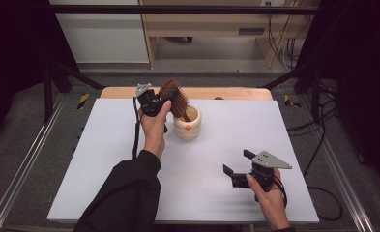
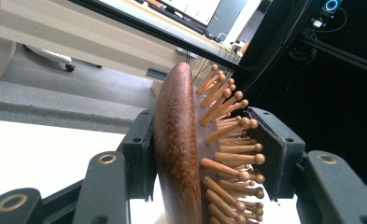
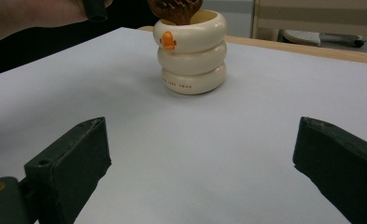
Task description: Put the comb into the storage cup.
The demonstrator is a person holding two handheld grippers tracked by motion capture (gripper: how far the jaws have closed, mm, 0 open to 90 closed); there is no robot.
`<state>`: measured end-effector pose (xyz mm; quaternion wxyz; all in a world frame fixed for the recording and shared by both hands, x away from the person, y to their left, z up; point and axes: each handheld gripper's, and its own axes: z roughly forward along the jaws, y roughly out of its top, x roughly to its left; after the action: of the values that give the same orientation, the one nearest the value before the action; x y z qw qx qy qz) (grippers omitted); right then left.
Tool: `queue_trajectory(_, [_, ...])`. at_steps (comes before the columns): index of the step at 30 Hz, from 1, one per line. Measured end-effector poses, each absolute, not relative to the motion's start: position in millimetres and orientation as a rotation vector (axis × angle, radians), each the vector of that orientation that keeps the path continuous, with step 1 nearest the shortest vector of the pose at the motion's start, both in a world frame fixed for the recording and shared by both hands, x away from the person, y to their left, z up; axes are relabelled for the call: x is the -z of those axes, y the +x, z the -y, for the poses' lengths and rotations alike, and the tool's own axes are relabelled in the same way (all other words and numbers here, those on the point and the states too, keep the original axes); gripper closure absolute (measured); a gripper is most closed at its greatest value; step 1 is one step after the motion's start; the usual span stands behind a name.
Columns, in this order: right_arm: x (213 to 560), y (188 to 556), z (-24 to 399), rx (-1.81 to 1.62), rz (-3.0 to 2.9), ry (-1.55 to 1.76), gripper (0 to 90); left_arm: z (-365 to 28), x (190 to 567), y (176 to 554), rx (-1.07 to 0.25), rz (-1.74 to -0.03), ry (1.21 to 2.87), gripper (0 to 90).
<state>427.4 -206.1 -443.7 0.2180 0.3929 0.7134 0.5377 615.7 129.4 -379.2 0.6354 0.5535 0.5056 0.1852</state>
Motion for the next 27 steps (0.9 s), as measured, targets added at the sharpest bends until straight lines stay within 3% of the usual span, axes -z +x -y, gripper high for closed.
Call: queue_trajectory(27, [444.2,428.1,207.0,-1.487,-1.978,1.092,4.2,-131.3,381.6,616.1,-0.423,-1.164,1.255,44.5])
